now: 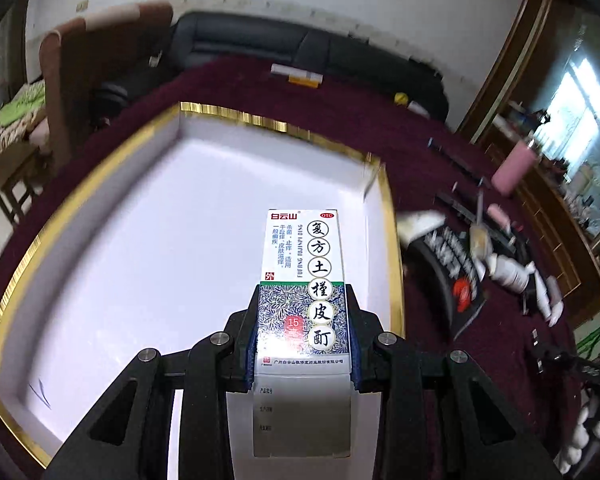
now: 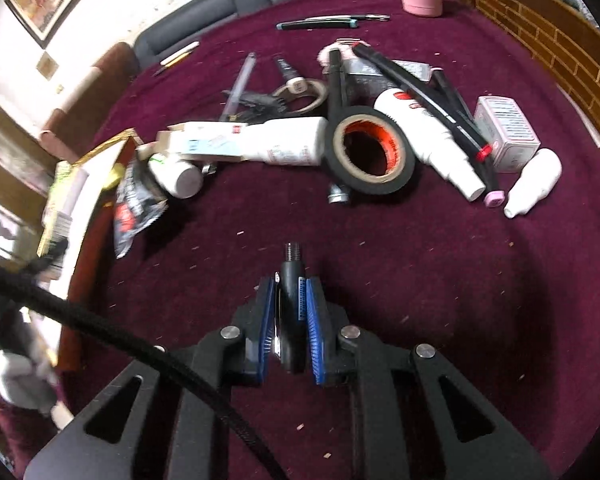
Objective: Organize objects
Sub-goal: 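Carry the medicine box with the left gripper over the gold-rimmed white tray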
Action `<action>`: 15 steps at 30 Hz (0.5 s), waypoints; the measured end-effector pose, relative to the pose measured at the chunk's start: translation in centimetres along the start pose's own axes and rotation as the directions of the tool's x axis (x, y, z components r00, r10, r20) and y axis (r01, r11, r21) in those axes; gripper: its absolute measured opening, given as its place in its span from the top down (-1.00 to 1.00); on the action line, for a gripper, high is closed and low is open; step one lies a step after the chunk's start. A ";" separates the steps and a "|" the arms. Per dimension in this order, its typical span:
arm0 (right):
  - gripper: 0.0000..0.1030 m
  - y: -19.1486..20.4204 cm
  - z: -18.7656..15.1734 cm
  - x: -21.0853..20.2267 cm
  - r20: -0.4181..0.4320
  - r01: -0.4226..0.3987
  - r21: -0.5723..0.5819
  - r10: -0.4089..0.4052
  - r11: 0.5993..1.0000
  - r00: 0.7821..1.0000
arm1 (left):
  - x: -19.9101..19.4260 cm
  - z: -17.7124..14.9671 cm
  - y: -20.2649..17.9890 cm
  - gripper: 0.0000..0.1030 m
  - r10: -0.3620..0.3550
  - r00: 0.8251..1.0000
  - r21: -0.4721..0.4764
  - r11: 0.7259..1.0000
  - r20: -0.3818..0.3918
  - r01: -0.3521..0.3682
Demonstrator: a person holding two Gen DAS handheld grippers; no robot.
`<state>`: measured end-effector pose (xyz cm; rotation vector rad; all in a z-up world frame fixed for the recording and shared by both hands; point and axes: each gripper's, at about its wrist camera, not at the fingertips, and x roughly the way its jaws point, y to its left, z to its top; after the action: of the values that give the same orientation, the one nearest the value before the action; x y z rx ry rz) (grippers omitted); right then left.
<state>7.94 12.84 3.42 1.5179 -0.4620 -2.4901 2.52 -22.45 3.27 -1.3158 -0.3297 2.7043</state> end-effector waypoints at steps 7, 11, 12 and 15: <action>0.73 1.8 -0.1 0.0 -0.029 -0.098 -0.042 0.097 0.994 0.995 | 0.8 -3.3 -3.1 0.44 -0.009 0.995 0.015 1.000 -0.103 0.011; 0.73 2.6 -0.4 0.3 -0.045 -0.129 -0.056 0.127 0.990 0.991 | 0.4 -4.4 -4.9 0.44 -0.055 0.990 0.022 0.998 -0.130 0.058; 0.73 2.8 -0.3 0.5 -0.050 -0.135 -0.058 0.132 0.989 0.990 | 0.3 -4.6 -5.3 0.44 -0.059 0.989 0.027 0.998 -0.133 0.063; 0.73 3.5 0.5 1.1 -0.066 -0.162 -0.058 0.158 0.985 0.985 | 0.0 -4.8 -6.1 0.44 -0.084 0.986 0.030 0.996 -0.141 0.089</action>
<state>6.98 9.32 4.01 1.4664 -0.4706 -2.3081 6.34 -15.80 1.88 -1.4372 -0.3144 2.5193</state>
